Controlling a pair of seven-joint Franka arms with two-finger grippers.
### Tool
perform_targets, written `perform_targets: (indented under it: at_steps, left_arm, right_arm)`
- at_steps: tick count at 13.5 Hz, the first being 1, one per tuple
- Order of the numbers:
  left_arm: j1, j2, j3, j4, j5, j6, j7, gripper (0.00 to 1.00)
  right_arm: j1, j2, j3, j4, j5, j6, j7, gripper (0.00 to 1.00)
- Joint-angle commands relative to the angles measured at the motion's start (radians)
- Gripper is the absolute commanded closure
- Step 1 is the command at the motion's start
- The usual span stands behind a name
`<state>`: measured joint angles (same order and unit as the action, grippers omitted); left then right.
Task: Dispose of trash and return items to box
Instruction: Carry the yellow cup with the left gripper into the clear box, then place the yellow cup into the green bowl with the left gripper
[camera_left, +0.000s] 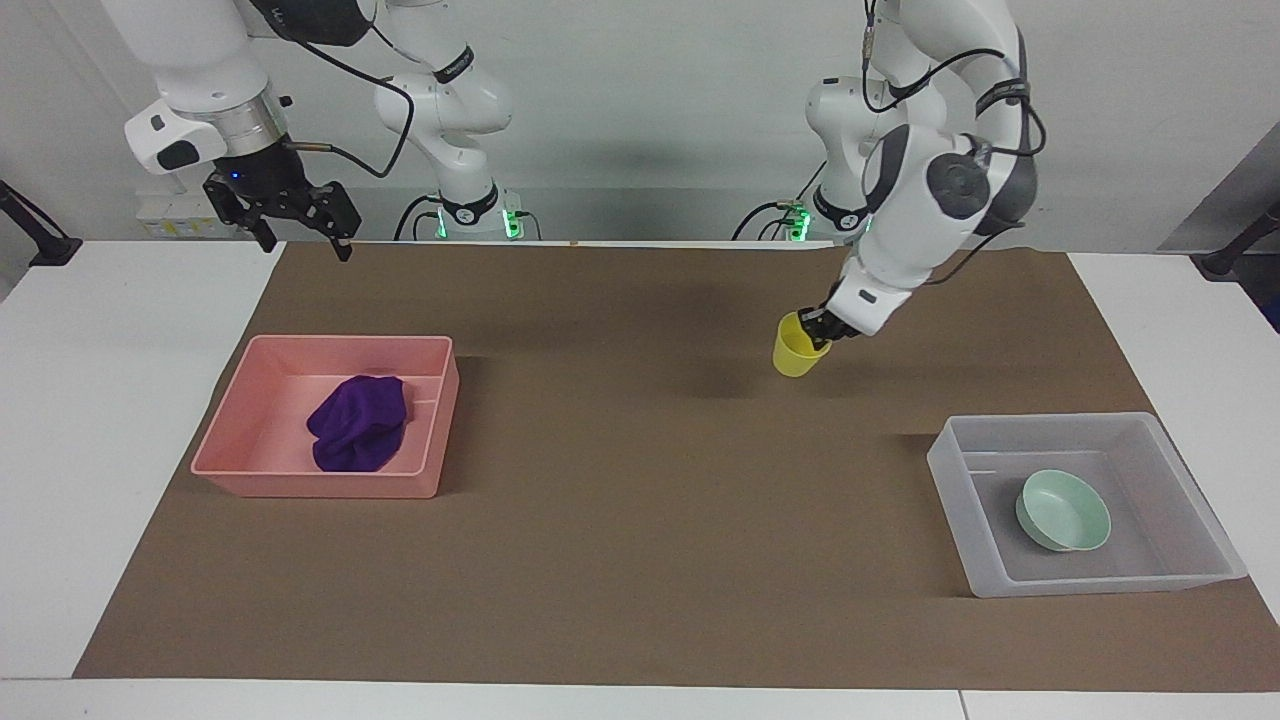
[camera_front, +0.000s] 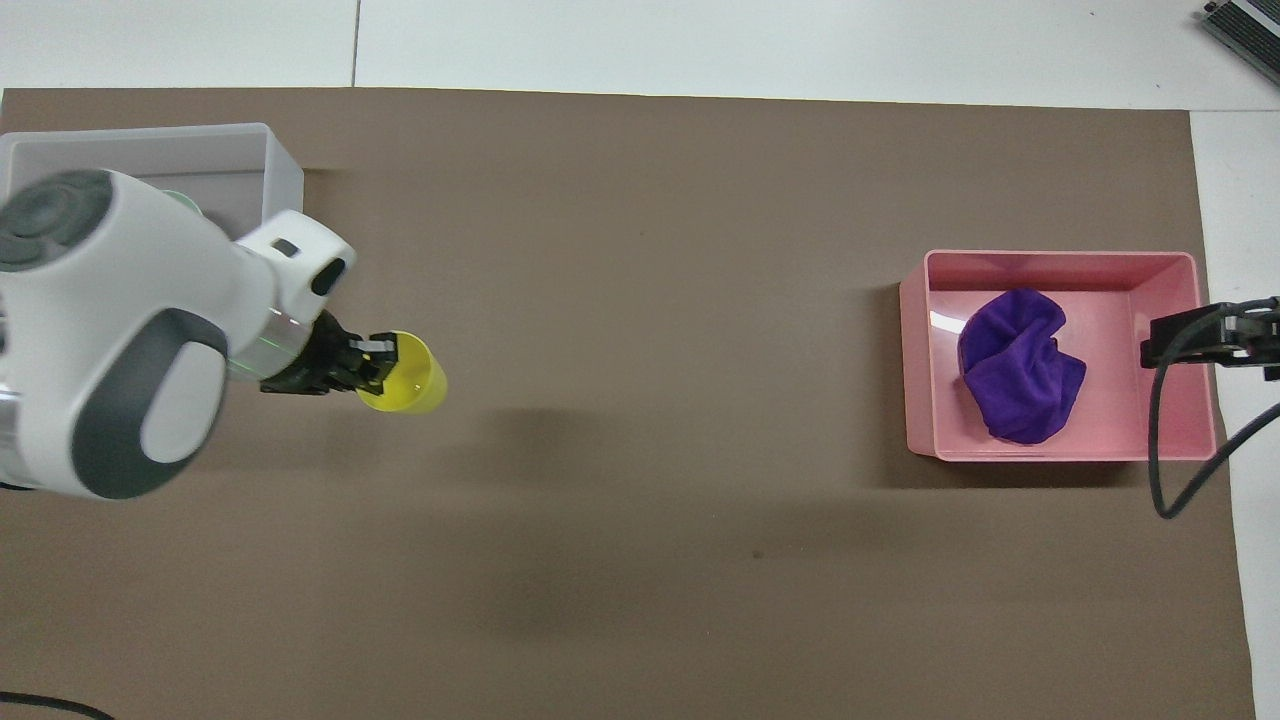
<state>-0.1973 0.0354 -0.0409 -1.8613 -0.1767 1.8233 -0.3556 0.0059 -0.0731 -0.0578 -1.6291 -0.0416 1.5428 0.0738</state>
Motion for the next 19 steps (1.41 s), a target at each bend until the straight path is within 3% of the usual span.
perform_targets:
  at_steps: [1,4,6,9,12,19]
  left_arm:
    - [0.16,0.021,-0.008,0.111,0.005,-0.047,0.021,1.0]
    - [0.326,0.092,-0.007,0.233,0.006,-0.036,0.136,1.0]
    - [0.407,0.18,-0.007,0.319,0.013,-0.032,0.255,1.0]
    - [0.484,0.346,-0.008,0.451,0.123,0.043,0.358,1.0]
    - [0.484,0.441,-0.008,0.45,0.129,0.233,0.38,1.0]
    - [0.469,0.503,-0.01,0.416,0.131,0.251,0.395,1.0]
  right_arm:
    - [-0.009,-0.014,0.004,-0.017,0.012,-0.004,-0.025,0.0]
    - [-0.009,-0.014,0.004,-0.017,0.012,-0.006,-0.02,0.0]
    - [-0.006,-0.014,0.004,-0.017,0.012,-0.004,-0.022,0.0]
    - [0.0,-0.014,0.006,-0.017,0.012,-0.003,-0.017,0.0]
    - [0.0,-0.01,0.009,-0.008,0.012,-0.001,-0.017,0.0]
    - [0.002,-0.013,0.015,-0.015,0.011,0.003,-0.022,0.0]
